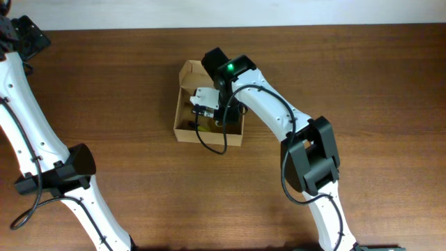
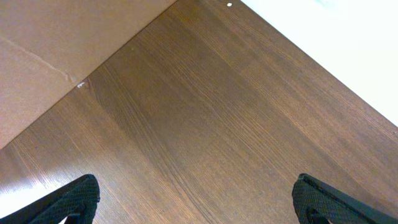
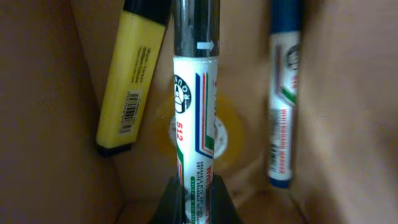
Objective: Pack container
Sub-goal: 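Carry the black-capped marker into the box and release it, then grasp the blue pen with the right gripper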
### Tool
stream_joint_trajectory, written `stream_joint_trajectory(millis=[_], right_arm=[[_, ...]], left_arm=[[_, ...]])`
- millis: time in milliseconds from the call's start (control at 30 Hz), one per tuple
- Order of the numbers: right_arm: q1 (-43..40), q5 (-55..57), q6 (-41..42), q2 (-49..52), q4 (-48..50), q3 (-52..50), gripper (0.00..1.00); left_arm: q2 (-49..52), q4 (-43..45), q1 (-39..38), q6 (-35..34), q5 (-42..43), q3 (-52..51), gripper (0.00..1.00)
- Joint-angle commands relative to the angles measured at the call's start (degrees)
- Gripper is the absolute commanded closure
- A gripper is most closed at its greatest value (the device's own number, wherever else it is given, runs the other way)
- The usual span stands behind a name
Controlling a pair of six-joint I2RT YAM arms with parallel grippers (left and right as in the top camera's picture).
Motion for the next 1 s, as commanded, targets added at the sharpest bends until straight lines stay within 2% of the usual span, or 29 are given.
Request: stream_joint_trajectory(millis=[0, 67, 133, 167, 200, 267, 300, 400, 500, 667, 800, 967], right_arm=[[0.2, -0.9, 2.4, 1.3, 0.2, -0.6, 0.96], [0.4, -0.7, 3.1, 1.1, 0.0, -0.2, 0.96], [0.6, -0.7, 5.0, 0.7, -0.8, 1.2, 0.75], [0.6, -0.7, 6.2, 0.3, -1.1, 2.1, 0.68], [0.7, -0.7, 7.6, -0.2, -1.6, 3.4, 0.66], [0.8, -0.7, 9.4, -1.8, -2.7, 6.3, 0.53], [0.9, -0.7, 10.4, -2.9, -3.4, 8.3, 0.52], [0.8, -0.5, 14.1, -5.8, -5.5, 14.3, 0.51], [0.6, 4.9, 23.5, -9.5, -7.5, 20.4, 0.59], [-1.9, 12.0, 26.9, -19.1, -10.1, 22.8, 0.58], [-7.9, 11.7, 29.9, -28.1, -9.5, 17.4, 0.58], [-18.7, 8.2, 34.7, -38.5, -5.4, -0.6, 0.61]], left_arm=[[-1.2, 0.0, 0.2, 0.7, 0.2, 0.4, 0.0], [-1.2, 0.0, 0.2, 0.7, 0.2, 0.4, 0.0], [-1.2, 0.0, 0.2, 0.7, 0.2, 0.4, 0.0], [-1.2, 0.0, 0.2, 0.7, 0.2, 0.4, 0.0], [-1.2, 0.0, 0.2, 0.7, 0.2, 0.4, 0.0], [-1.2, 0.0, 0.2, 0.7, 0.2, 0.4, 0.0], [-1.2, 0.0, 0.2, 0.7, 0.2, 0.4, 0.0], [-1.2, 0.0, 0.2, 0.7, 0.2, 0.4, 0.0], [-1.2, 0.0, 0.2, 0.7, 0.2, 0.4, 0.0], [-1.2, 0.0, 0.2, 0.7, 0.2, 0.4, 0.0], [-1.2, 0.0, 0.2, 0.7, 0.2, 0.4, 0.0], [-1.2, 0.0, 0.2, 0.7, 0.2, 0.4, 0.0]])
